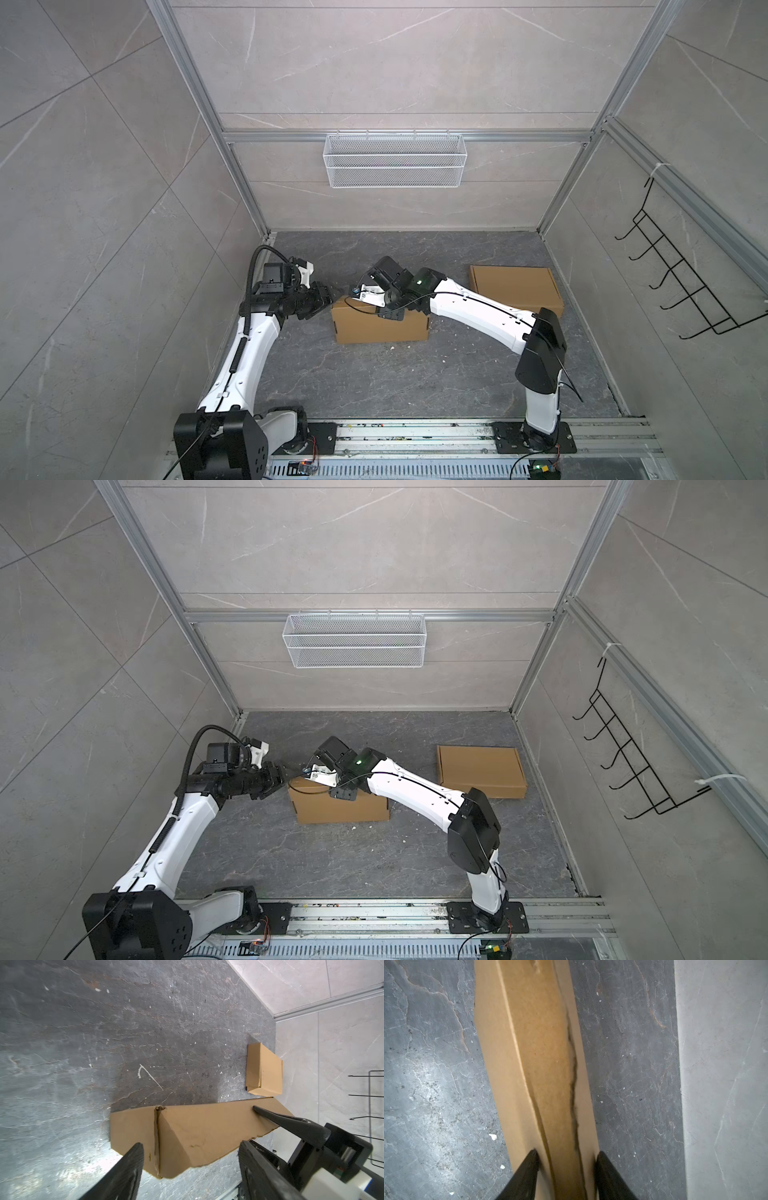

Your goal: Fold the paper box

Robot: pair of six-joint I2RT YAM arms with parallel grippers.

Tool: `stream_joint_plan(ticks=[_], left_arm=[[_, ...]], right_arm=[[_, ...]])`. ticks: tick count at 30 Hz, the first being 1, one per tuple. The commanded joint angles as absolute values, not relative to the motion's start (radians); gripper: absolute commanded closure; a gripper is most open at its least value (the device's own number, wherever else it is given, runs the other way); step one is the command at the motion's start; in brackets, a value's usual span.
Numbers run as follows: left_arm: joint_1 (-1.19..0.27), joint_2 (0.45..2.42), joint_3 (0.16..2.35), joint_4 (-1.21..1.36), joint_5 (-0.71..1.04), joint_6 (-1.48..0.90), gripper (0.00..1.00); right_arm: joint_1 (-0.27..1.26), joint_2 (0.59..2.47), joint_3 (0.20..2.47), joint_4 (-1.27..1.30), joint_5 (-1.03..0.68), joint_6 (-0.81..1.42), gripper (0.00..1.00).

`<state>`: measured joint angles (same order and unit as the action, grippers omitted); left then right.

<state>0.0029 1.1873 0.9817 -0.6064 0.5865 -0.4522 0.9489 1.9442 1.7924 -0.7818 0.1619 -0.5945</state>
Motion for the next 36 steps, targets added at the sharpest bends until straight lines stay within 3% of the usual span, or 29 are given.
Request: stream_joint_plan(ticks=[1,17,27,30,36], left_arm=[[0.014,1.204,0.979,-0.549,0.645,-0.479,0.28],[0.084,1.212,0.945,-0.563,0.673,-0.484,0.35],[0.084,1.188,0.902,-0.588,0.646,-0.469,0.53],[0.084,1.175,0.919,-0.612,0.627,-0.461,0.52],[0.084,1.155,0.966,-0.614,0.631,-0.482,0.41]], right_arm=[[0.957,1.938,1.753,-0.839,0.179,-0.568,0.55],[0.972,1.923,1.718,-0.815,0.196,-0.549,0.55],[0.979,1.922,1.709,-0.811,0.195,-0.532,0.56],[0.979,1.922,1.705,-0.811,0.195,-0.530,0.56],[0.980,1.916,1.701,-0.807,0.201,-0.526,0.56]])
